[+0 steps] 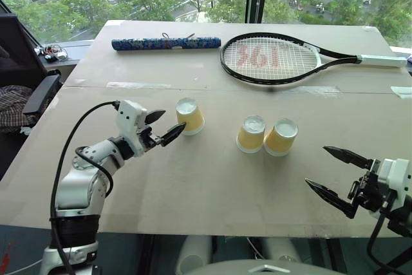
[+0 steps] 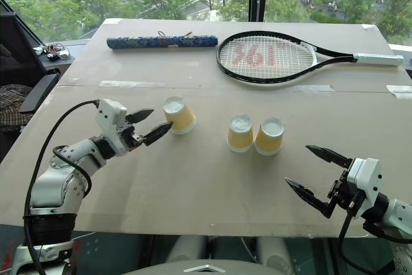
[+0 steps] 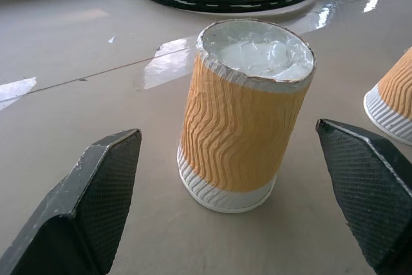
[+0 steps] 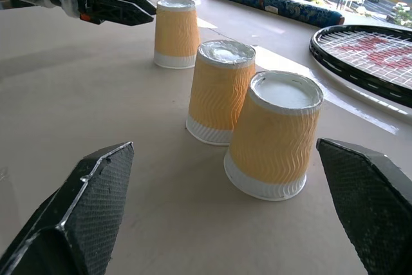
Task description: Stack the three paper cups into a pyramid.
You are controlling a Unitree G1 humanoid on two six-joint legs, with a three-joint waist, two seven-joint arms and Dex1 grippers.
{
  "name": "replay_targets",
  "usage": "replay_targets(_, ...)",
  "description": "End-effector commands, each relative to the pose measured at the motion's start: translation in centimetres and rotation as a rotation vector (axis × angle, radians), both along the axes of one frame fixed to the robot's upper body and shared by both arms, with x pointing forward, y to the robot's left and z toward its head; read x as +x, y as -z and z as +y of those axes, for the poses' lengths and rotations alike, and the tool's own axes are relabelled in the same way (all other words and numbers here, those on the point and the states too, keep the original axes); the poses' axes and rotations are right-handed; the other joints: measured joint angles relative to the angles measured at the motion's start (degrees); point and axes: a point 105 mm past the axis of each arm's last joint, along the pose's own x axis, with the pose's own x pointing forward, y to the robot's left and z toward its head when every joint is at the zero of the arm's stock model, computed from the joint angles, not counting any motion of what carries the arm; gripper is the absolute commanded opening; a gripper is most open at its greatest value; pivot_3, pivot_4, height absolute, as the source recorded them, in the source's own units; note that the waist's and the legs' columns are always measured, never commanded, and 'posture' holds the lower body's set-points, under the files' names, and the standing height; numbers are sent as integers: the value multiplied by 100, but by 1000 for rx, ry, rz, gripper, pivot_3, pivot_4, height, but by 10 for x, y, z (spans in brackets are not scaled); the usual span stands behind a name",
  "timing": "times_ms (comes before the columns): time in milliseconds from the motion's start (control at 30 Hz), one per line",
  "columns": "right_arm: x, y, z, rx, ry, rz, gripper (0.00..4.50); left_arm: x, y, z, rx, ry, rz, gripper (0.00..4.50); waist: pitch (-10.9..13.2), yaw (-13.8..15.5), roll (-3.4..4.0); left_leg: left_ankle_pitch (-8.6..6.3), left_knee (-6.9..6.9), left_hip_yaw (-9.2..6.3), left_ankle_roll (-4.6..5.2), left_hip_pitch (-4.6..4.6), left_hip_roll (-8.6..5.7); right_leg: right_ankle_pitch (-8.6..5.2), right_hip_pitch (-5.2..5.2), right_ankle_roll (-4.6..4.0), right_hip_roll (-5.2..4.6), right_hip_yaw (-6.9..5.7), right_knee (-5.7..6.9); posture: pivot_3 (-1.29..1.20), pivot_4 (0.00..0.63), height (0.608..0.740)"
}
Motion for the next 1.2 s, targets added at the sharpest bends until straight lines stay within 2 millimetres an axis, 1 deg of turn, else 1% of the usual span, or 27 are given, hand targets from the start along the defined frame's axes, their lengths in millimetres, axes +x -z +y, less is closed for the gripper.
replay_targets(33,-3,-13,2,-8,4,-58,4500,6,-9,-3,13,29,-45,4467,0,-3,0,0,0,1,0,0,0,0,0,0,0,1,0,0,150,740)
replay_targets(200,-5,-14,2,-11,14,-57,4500,9,-4,-5,33,48,-47,4467,0,3,0,0,1,1,0,0,-2,0,1,0,0,2,0,0,150,740)
replay_targets(367,-5,-14,2,-13,21,-56,4500,20,4,-9,25,67,-45,4467,0,20,-1,0,1,-3,0,-1,-3,0,0,0,2,-4,0,0,150,740)
replay_targets(500,-5,-14,2,-14,23,-56,4500,30,5,-17,19,75,-65,4467,1,18,-2,0,4,-3,0,-4,-7,0,1,0,9,-4,0,0,150,740)
replay_targets(600,-5,-14,2,-15,24,-56,4500,34,7,-21,16,85,-70,4467,1,9,-2,0,4,-2,0,-3,-8,0,1,1,9,-3,0,0,150,740)
replay_targets(667,-5,-14,2,-14,25,-57,4500,35,7,-25,7,97,-72,3950,1,8,-2,0,3,-3,0,-3,-7,0,0,1,7,-3,0,0,150,740)
replay_targets(700,-5,-14,2,-14,26,-58,4500,36,7,-26,7,105,-74,3823,1,11,-2,0,3,-3,0,-3,-7,0,0,1,7,-4,0,0,150,740)
replay_targets(767,-5,-14,3,-13,28,-58,4500,37,6,-28,7,118,-80,2938,1,9,-3,0,4,-4,0,-3,-7,0,0,1,8,-5,0,0,150,740)
replay_targets(800,-5,-14,3,-12,30,-58,4500,37,3,-29,3,128,-88,2661,1,9,-3,0,4,-4,0,-3,-7,0,0,1,9,-5,1,0,150,740)
replay_targets(833,-5,-14,3,-11,31,-58,4500,38,0,-30,-1,137,-97,2661,1,9,-3,0,4,-4,0,-3,-7,0,1,1,8,-4,1,0,150,740)
replay_targets(900,-5,-14,4,-9,35,-57,4500,36,-14,-34,-29,178,-117,2661,1,12,-3,0,4,-5,0,-4,-7,0,0,1,9,-5,1,0,150,740)
replay_targets(967,-6,-13,3,-6,42,-54,4500,28,-35,-47,-75,273,-134,2661,2,19,-4,0,5,-7,0,-6,-7,0,0,1,9,-8,1,0,150,740)
replay_targets(1067,-6,-12,3,-5,47,-52,4500,9,-72,-82,-108,486,-135,2661,5,32,-8,1,9,-14,-1,-14,-7,0,0,1,9,-15,0,0,150,740)
replay_targets(1100,-6,-11,2,-3,50,-52,4500,4,-80,-93,-109,541,-125,2661,5,35,-9,1,12,-21,-2,-18,-8,0,0,1,9,-21,-1,0,150,740)
replay_targets(1200,-4,-10,1,-1,59,-50,4500,3,-92,-121,-92,621,-112,2661,4,31,-7,2,15,-28,-3,-17,-19,-1,4,2,13,-27,0,0,150,740)
